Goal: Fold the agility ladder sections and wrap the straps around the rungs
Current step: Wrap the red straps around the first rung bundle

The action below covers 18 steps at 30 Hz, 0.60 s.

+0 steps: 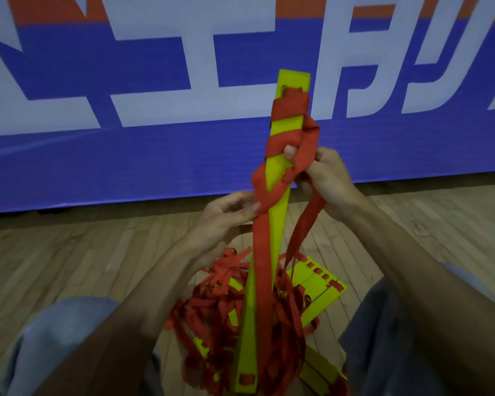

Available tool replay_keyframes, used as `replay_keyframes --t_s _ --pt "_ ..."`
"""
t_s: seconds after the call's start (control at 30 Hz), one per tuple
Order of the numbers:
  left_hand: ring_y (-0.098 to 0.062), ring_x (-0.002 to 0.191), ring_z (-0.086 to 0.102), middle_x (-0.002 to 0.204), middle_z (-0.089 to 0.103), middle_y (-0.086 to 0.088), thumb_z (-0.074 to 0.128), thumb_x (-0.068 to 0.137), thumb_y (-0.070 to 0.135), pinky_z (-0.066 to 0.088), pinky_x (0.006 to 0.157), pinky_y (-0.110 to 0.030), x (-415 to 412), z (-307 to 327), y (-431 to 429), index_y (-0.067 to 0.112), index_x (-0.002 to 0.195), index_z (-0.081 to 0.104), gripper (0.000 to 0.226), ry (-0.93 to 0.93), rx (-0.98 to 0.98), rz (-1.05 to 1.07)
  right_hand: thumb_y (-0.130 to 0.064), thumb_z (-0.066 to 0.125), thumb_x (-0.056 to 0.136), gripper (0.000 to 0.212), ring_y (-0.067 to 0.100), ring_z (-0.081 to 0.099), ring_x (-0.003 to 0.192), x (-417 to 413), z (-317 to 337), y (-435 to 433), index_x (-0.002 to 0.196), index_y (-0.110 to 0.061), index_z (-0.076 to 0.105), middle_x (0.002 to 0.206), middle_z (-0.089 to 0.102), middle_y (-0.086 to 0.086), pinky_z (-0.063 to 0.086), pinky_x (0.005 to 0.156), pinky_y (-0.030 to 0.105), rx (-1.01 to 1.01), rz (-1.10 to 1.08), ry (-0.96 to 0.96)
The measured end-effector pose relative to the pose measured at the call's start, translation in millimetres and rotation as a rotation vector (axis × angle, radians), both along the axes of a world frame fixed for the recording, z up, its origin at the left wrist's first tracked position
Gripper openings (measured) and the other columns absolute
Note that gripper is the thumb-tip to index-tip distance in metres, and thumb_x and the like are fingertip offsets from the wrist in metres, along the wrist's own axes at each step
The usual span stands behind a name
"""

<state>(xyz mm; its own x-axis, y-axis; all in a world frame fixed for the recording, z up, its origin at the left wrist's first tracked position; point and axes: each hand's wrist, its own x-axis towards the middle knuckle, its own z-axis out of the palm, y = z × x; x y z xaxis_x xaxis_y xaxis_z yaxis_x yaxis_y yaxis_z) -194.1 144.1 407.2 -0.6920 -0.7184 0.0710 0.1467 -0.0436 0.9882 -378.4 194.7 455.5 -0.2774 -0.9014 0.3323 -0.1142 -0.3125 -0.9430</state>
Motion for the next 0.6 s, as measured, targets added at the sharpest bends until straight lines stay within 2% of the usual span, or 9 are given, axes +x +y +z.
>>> replay_keyframes --t_s 0.07,0.17,0.23,0.33,0.37,0.47,0.53,0.6 --pt "-0.017 0.097 0.067 0.106 0.071 -0.004 0.067 0.082 0.032 0.052 0.081 -0.031 1.8 -2.0 2.2 0.014 0.114 0.066 0.037 -0.038 0.035 -0.093 -0.023 0.053 0.097 0.037 0.005 0.035 0.037 2.6 1.7 3.8 0.063 -0.012 0.044 0.044 0.04 -0.006 0.029 0.039 0.018 0.016 0.052 -0.056" --pt "-0.036 0.114 0.062 0.123 0.064 -0.02 0.07 0.078 0.052 0.052 0.093 -0.046 4.3 -5.6 4.3 0.007 0.126 0.059 0.067 -0.081 0.079 -0.317 -0.032 0.053 0.094 0.037 0.005 0.038 0.037 2.6 0.2 5.0 0.064 -0.013 0.042 0.044 0.042 -0.007 0.032 0.039 0.017 0.015 0.148 -0.13" --pt "-0.035 0.107 0.066 0.118 0.066 -0.021 0.072 0.074 0.056 0.053 0.09 -0.045 3.7 -8.4 6.1 0.005 0.127 0.058 0.076 -0.073 0.091 -0.385 -0.037 0.053 0.089 0.033 0.008 0.046 0.042 2.7 0.0 5.9 0.071 -0.01 0.047 0.05 0.049 -0.003 0.039 0.042 0.018 0.013 0.193 -0.167" --pt "-0.026 0.089 0.072 0.101 0.073 -0.015 0.082 0.059 0.057 0.059 0.074 -0.035 2.5 -10.0 4.3 0.011 0.109 0.07 0.069 -0.077 0.064 -0.359 -0.04 0.061 0.084 0.036 0.021 0.066 0.072 0.7 -3.9 2.7 0.092 -0.005 0.061 0.078 0.066 0.014 0.057 0.066 0.029 0.033 0.226 -0.183" --pt "-0.023 0.085 0.073 0.098 0.074 -0.013 0.085 0.056 0.056 0.06 0.069 -0.032 2.9 -10.6 3.5 0.013 0.1 0.073 0.063 -0.077 0.052 -0.342 -0.041 0.066 0.084 0.035 0.025 0.066 0.074 -0.6 -6.3 0.8 0.093 -0.007 0.063 0.08 0.067 0.015 0.056 0.07 0.033 0.051 0.233 -0.171" --pt "-0.018 0.077 0.073 0.089 0.075 -0.008 0.09 0.045 0.054 0.057 0.058 -0.025 3.8 -8.2 1.5 0.016 0.089 0.077 0.06 -0.064 0.05 -0.263 -0.047 0.076 0.073 0.028 0.03 0.054 0.069 -3.9 -9.4 0.1 0.079 -0.021 0.068 0.075 0.058 0.016 0.04 0.066 0.037 0.171 0.317 -0.02" --pt "-0.021 0.082 0.073 0.092 0.075 -0.008 0.09 0.043 0.057 0.057 0.062 -0.026 4.8 -4.0 -1.2 0.016 0.094 0.076 0.066 -0.082 0.017 -0.192 -0.034 0.074 0.076 0.021 0.027 0.064 0.078 -5.3 -10.4 1.8 0.089 -0.019 0.07 0.085 0.068 0.009 0.049 0.073 0.034 0.194 0.402 0.016" --pt "-0.023 0.088 0.072 0.098 0.074 -0.007 0.088 0.044 0.06 0.057 0.068 -0.029 7.8 0.8 -3.6 0.017 0.1 0.073 0.071 -0.109 -0.02 -0.132 -0.022 0.068 0.08 0.024 0.023 0.069 0.093 -5.9 -8.6 1.5 0.102 -0.013 0.068 0.096 0.073 0.004 0.054 0.089 0.037 0.193 0.436 0.018"
